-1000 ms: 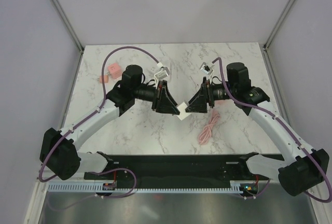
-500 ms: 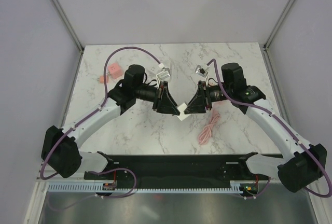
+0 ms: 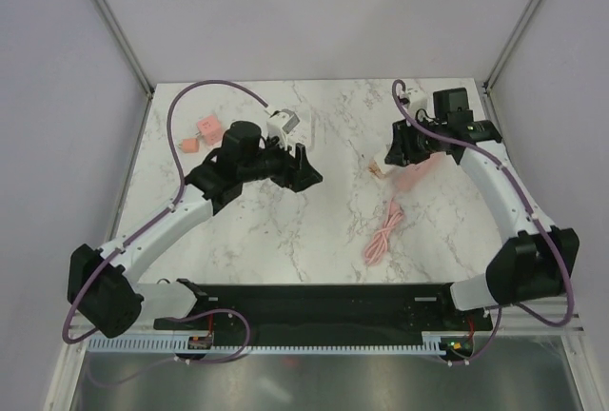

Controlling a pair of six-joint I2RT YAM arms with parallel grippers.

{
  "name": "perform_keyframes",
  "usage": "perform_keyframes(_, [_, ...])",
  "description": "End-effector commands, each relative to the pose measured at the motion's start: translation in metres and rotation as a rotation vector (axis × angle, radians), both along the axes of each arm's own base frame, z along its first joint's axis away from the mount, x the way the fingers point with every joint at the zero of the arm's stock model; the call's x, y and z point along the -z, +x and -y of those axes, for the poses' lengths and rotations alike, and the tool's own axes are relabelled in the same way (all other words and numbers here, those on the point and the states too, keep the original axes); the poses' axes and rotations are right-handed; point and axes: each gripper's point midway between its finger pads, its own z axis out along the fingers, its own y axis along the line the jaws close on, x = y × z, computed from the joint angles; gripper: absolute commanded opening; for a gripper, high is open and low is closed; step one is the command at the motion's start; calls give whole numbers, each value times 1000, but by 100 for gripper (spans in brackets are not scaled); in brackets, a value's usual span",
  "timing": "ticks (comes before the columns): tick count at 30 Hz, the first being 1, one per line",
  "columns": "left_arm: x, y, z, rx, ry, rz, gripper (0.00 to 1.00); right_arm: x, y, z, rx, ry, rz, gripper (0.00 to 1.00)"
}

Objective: Insert the plug

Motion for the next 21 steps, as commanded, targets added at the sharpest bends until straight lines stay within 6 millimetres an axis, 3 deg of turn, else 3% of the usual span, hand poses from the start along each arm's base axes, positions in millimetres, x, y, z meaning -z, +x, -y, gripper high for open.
perform_keyframes(1, [1, 27, -16, -197, 53, 12, 74, 41, 42, 86, 252, -371, -82, 0])
perform_keyframes(3, [4, 32, -3, -206, 62, -15, 61, 35, 59, 112, 299, -445, -68, 0])
perform_keyframes(5, [-2, 42, 8, -236, 69, -1, 52, 41, 72, 136, 338, -536, -82, 0])
perform_keyframes(6, [10, 42, 22, -221, 91, -27, 50, 31, 81, 146, 350, -563, -51, 0])
perform_keyframes(7, [-1, 46, 33, -215, 73, -11, 48, 35, 86, 153, 346, -596, -54, 0])
perform_keyframes(8, [2, 45, 46, -203, 80, -16, 44, 35, 89, 160, 345, -633, -46, 0])
perform_keyframes(9, [15, 50, 59, -201, 95, -40, 42, 32, 95, 166, 350, -648, -32, 0])
perform_keyframes(10, [19, 54, 69, -200, 92, -45, 40, 42, 100, 168, 339, -657, -52, 0])
perform_keyframes(11, [9, 57, 86, -184, 54, -23, 38, 47, 102, 168, 332, -656, -70, 0])
perform_keyframes(12, [29, 62, 101, -175, 69, -60, 37, 46, 105, 181, 356, -651, -83, 0])
perform_keyframes(14, [20, 65, 129, -135, 30, -56, 33, 59, 107, 187, 339, -661, -123, 0])
perform_keyframes(16, [32, 76, 156, -108, 35, -65, 30, 59, 116, 191, 322, -668, -109, 0])
perform_keyframes(19, [46, 85, 194, -46, 18, -84, 14, 54, 130, 197, 321, -662, -89, 0])
perform_keyframes(20, [48, 89, 201, -38, 9, -90, 12, 49, 136, 198, 316, -659, -73, 0])
perform_keyframes(21, [33, 96, 212, -30, -27, -71, 10, 54, 138, 199, 308, -663, -83, 0])
